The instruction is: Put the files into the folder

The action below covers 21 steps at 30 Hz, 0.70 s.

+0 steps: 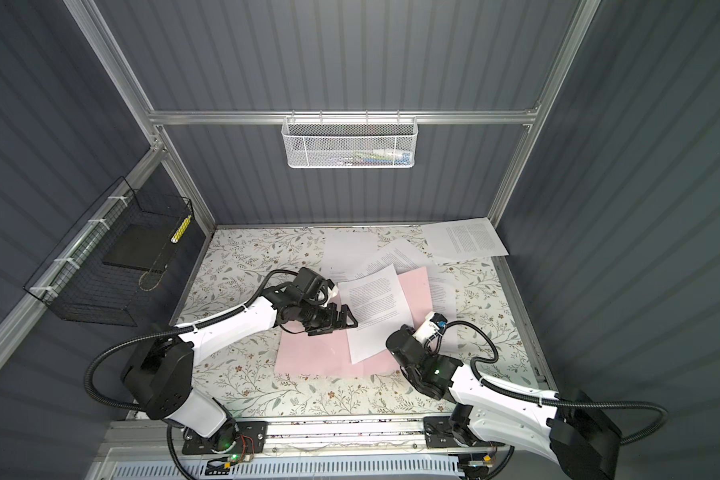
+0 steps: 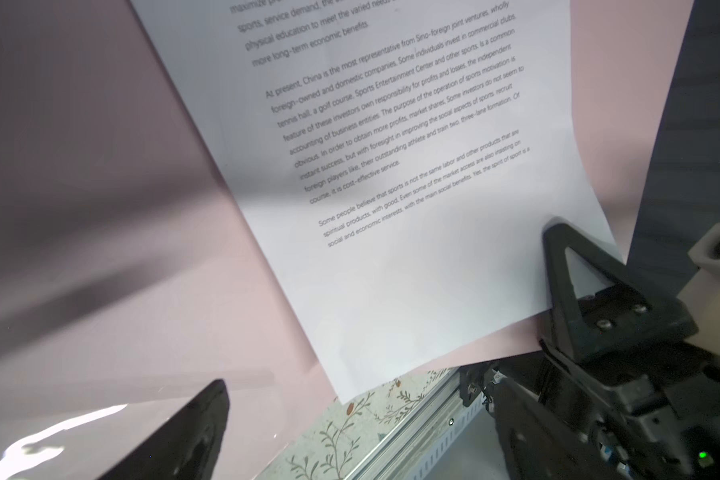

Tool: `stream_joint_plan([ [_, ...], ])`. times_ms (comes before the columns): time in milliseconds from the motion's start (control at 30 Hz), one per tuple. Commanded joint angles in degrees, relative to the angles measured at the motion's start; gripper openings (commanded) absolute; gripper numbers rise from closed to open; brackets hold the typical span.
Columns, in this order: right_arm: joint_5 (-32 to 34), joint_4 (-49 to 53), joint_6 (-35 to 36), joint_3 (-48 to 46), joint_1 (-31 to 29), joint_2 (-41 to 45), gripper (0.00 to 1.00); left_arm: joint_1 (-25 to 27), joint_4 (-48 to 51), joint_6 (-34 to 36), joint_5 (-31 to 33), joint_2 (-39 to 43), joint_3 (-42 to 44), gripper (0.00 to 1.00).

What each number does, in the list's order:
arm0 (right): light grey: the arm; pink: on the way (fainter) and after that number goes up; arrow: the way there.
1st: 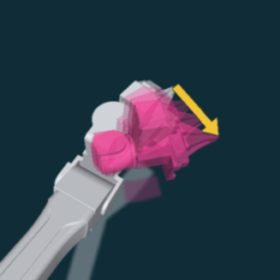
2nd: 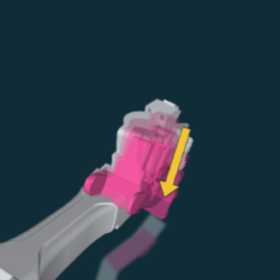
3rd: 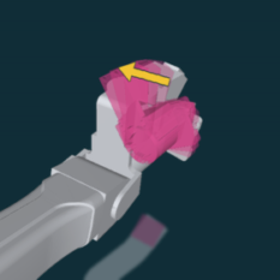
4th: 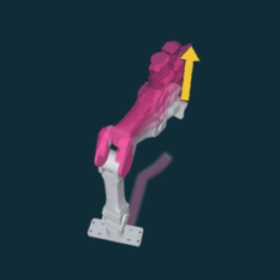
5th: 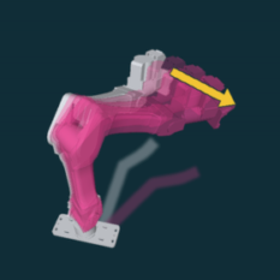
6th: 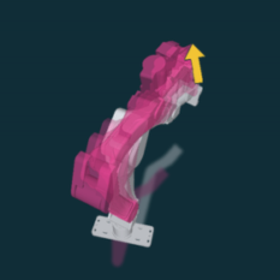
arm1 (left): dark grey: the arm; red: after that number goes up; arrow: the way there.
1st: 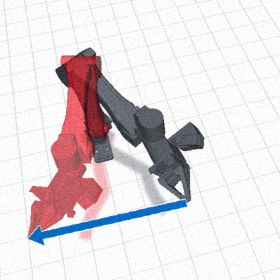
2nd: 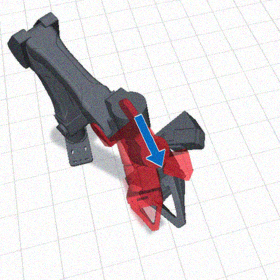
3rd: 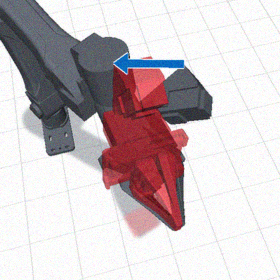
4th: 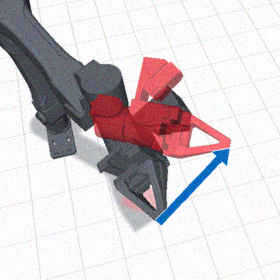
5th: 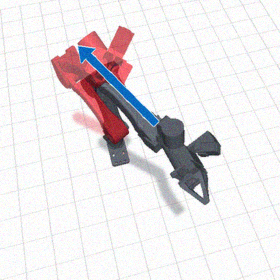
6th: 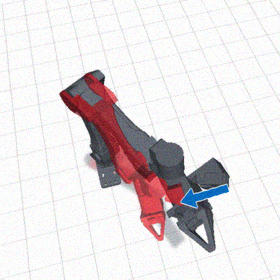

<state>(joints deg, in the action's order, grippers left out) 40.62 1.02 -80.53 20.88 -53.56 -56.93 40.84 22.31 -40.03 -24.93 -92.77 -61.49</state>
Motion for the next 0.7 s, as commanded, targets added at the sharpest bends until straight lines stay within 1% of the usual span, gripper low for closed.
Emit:
stream_joint_plan([
  [0, 4.2, 0.6, -3.0, -0.6, -2.1, -2.2, 0.0, 0.7, -7.7, -6.8, -0.4, -1.8, -1.9, 1.0],
  [67, 4.7, 0.8, -4.3, -0.3, -3.3, -3.5, 0.0, 0.7, -9.4, -8.7, 1.1, -1.8, -2.0, 1.0],
  [167, 6.1, 2.5, -6.8, 0.4, -5.0, -5.1, 0.0, 0.7, -6.4, -8.5, 5.5, -2.3, -3.7, 1.0],
  [200, 6.2, 2.4, -7.1, 0.5, -5.4, -5.5, 0.0, 0.7, -4.6, -7.9, 8.0, -3.1, -4.8, 1.0],
  [400, 6.6, 2.1, -8.2, 1.6, -6.9, -6.9, 0.01, 0.7, -6.7, -7.6, 6.9, -6.5, -4.9, 1.0],
  [433, 6.6, 1.9, -8.2, 1.7, -7.0, -8.8, 0.02, 0.7, -7.0, -7.4, 6.9, -6.9, -4.9, 1.0],
  [567, 6.3, 1.3, -8.4, 1.6, -7.5, -9.2, 0.04, 0.7, -5.7, -6.4, 9.0, -8.5, -5.4, 1.0],
  [667, 6.2, 1.3, -8.1, 1.7, -7.8, -9.5, 0.06, 0.7, -5.5, -5.5, 9.3, -9.7, -5.3, 1.0],
])
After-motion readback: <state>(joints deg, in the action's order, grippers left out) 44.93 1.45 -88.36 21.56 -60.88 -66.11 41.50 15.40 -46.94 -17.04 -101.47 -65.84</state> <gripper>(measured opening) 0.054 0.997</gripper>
